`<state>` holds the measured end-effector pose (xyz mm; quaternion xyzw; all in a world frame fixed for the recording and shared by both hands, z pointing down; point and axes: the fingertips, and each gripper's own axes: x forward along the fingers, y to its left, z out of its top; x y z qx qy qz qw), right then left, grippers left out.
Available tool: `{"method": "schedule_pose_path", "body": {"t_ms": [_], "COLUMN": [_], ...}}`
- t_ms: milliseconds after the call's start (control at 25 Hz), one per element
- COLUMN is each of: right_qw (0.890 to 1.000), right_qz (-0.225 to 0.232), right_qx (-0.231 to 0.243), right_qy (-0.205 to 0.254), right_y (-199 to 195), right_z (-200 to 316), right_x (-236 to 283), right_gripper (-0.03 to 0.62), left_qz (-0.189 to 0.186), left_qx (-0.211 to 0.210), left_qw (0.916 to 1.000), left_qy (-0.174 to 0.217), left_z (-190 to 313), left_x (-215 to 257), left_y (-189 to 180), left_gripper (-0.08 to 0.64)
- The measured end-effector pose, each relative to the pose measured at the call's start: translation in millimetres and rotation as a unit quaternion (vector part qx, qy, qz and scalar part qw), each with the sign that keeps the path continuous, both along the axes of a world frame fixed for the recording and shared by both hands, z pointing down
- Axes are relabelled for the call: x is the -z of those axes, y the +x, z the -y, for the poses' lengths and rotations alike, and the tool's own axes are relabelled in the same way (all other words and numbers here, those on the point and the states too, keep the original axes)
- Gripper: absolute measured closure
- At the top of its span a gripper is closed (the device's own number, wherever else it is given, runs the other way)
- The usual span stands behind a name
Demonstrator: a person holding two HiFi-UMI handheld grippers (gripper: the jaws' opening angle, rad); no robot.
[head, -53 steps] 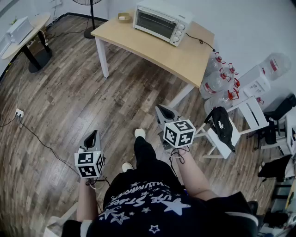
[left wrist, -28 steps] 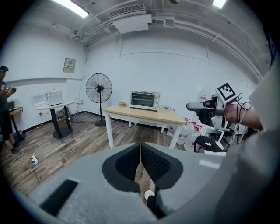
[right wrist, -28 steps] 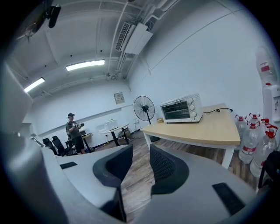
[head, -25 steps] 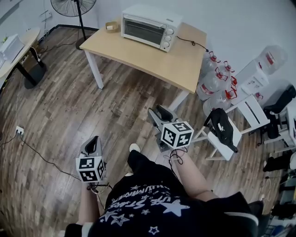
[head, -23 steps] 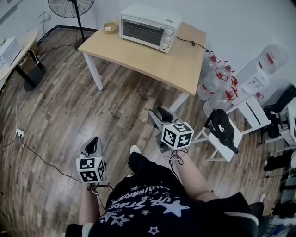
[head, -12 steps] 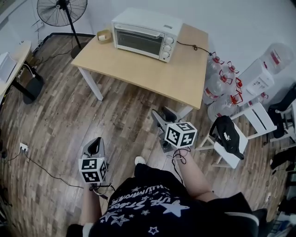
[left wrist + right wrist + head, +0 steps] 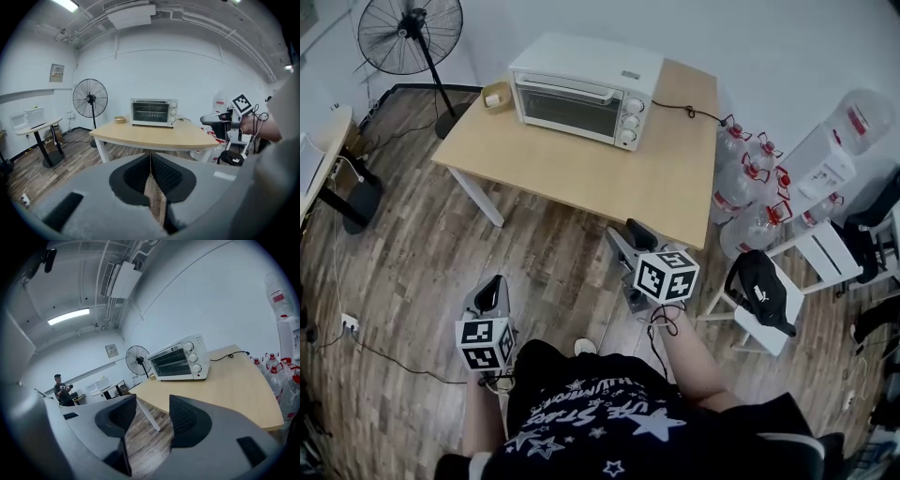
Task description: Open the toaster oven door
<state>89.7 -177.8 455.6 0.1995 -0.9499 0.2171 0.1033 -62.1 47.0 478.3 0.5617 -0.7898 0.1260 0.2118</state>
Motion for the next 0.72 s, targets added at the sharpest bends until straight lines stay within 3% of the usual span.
{"method": "schedule_pose_path", "body": {"t_ms": [400,720], "right_qw": [0.999,0.992], "right_qz": [-0.016,-0.027], "right_qx": [-0.048,-0.12], "right_qy": [-0.005,-0.001], "right_y": [-22.7,-72.8], "right_z": [47.6,94.8], "right_x": [-12.7,-12.3], "right_gripper": [0.387,0.388], "left_qz": [0.002,-0.004], "left_qx": [-0.048,-0.12], "left_qw": [0.9988,0.9928], "left_qy": [-0.007,-0.005], "left_z": [59.8,137.0], "left_x": [-7.5,-12.7], "left_y": [-53.2,-134.0], "left_gripper": [0.538,0.538]}}
